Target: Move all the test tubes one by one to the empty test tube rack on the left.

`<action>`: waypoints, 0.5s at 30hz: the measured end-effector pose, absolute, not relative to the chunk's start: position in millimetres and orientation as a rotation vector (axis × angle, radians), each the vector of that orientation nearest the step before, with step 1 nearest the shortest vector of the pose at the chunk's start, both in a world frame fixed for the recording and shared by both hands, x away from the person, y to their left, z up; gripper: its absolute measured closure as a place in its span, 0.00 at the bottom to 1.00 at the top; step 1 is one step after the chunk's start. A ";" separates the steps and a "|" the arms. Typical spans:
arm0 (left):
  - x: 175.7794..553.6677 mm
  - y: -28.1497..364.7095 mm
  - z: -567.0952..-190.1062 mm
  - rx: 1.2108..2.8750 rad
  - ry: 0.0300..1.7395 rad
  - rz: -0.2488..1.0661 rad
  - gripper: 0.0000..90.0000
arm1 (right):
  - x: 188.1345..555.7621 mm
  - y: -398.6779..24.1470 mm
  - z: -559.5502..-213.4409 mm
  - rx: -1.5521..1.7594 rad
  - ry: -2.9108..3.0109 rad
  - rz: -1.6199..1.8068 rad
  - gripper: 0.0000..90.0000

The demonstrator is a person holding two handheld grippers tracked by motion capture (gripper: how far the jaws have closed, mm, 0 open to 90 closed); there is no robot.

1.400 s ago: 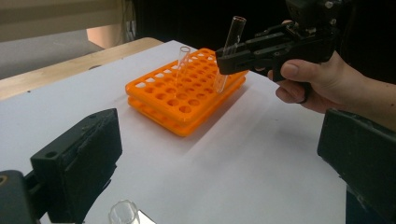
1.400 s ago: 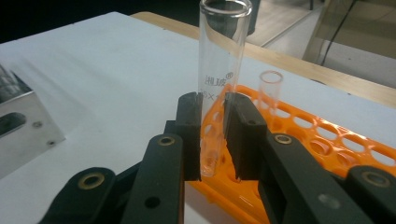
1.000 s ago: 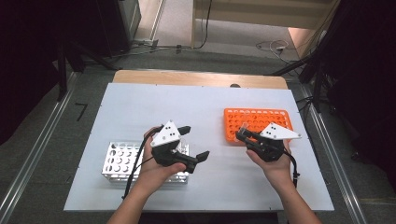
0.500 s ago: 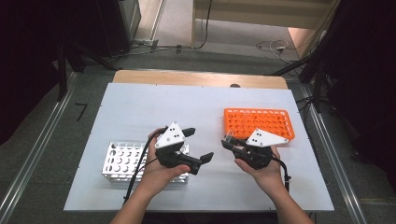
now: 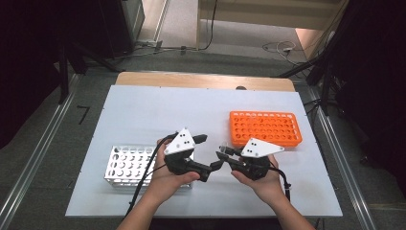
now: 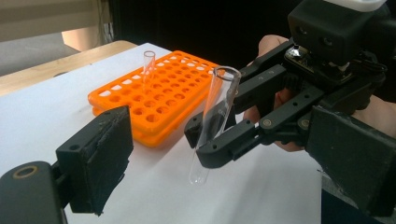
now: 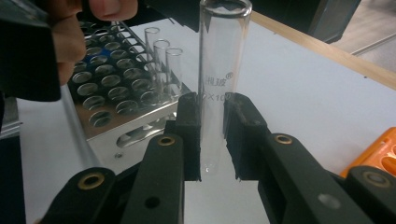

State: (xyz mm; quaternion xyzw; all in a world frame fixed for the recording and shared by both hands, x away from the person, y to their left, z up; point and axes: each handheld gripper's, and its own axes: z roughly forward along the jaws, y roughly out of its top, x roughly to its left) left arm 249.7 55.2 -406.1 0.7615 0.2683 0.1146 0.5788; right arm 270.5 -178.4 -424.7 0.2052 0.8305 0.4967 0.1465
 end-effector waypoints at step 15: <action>247.0 48.0 -406.6 1.801 0.612 0.276 0.37 | 262.2 -166.7 -425.6 0.537 2.427 1.434 0.82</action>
